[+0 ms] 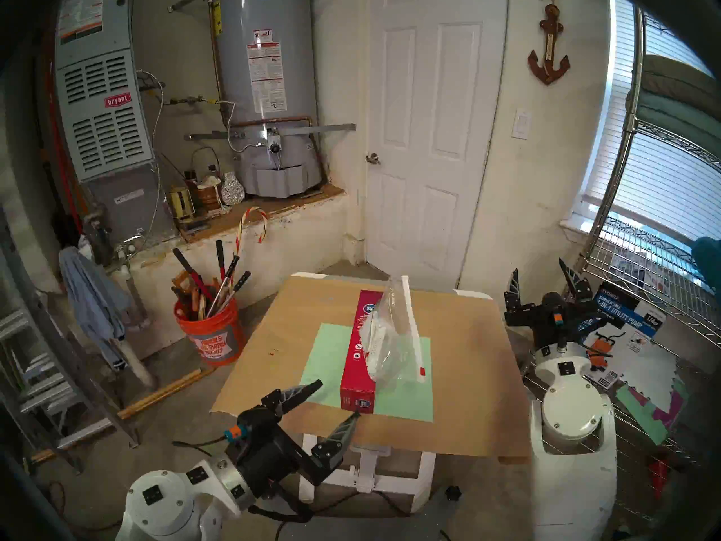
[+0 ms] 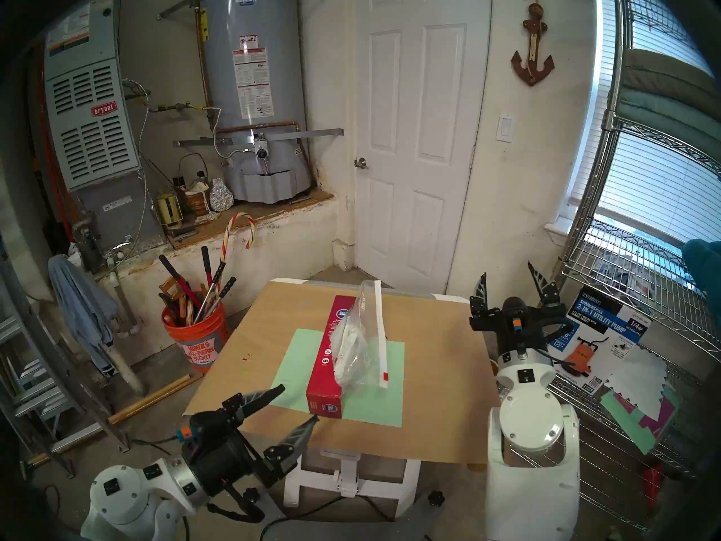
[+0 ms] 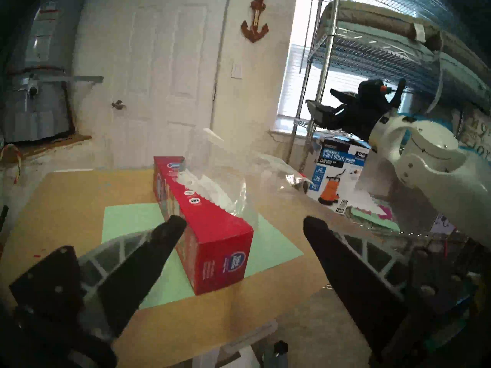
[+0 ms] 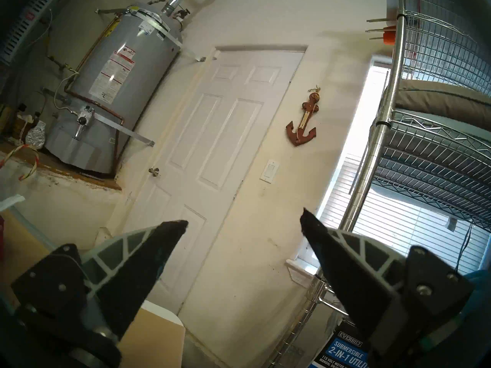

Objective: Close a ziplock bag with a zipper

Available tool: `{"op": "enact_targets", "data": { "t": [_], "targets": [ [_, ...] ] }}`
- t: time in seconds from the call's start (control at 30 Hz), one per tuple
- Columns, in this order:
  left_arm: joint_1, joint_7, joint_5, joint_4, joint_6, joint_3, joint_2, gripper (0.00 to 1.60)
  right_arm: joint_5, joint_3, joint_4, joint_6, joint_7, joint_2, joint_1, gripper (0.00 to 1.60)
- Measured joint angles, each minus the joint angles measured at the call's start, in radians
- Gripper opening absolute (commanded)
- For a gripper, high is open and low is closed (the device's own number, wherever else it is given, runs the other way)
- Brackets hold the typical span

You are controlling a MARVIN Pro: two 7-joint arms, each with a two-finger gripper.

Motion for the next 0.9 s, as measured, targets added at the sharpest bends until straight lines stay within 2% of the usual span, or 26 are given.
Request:
{"op": "enact_targets", "data": {
  "t": [0.13,0.3,0.9],
  "targets": [
    [-0.039,0.054,0.049,0.044,-0.003,0.045,-0.007,1.6,0.0,0.0,0.0,0.0,0.0,0.0,0.0,1.6],
    [-0.092,0.084,0.063,0.085,0.002,0.081,-0.007,1.6,0.0,0.0,0.0,0.0,0.0,0.0,0.0,1.6],
    [-0.282,0.16,0.107,0.223,0.085,0.15,0.01,1.6,0.0,0.0,0.0,0.0,-0.001,0.001,0.0,1.6]
  ]
}}
